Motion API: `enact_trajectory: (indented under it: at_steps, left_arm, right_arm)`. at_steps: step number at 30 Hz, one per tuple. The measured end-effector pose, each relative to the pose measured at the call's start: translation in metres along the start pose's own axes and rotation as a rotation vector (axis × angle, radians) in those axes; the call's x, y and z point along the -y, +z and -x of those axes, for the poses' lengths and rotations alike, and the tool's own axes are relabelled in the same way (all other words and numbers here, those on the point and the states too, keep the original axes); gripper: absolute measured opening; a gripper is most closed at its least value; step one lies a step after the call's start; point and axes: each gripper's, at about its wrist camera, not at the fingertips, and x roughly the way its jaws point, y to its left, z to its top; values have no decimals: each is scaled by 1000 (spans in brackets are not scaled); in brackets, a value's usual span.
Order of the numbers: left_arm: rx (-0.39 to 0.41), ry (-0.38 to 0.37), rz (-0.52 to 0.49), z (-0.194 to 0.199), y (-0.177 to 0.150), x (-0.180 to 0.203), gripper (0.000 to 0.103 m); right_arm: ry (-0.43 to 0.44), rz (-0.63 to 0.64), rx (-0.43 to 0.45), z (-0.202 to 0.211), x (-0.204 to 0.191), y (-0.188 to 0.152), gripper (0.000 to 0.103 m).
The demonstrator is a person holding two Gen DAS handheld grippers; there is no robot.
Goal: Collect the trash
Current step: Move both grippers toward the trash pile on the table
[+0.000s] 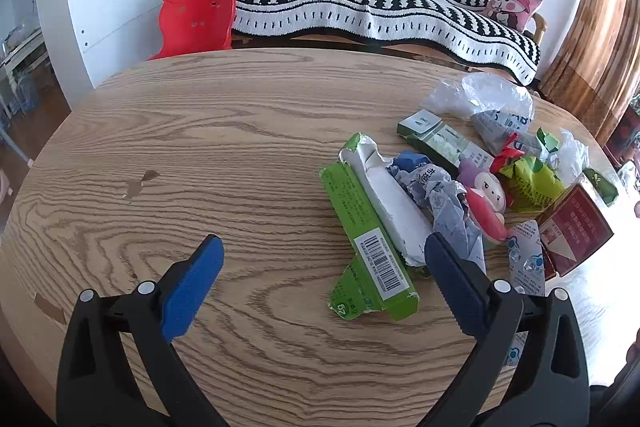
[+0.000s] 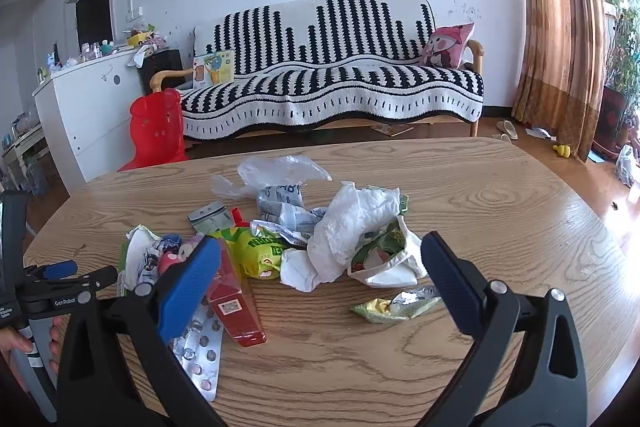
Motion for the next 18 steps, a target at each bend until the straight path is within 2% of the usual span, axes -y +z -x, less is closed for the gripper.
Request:
enact_trajectory:
  at_steps: [18]
  left_arm:
    - [-10,15,7,-8,-2,-8,98]
  right_arm:
    - [-5,-7,-2,1,5,1,97]
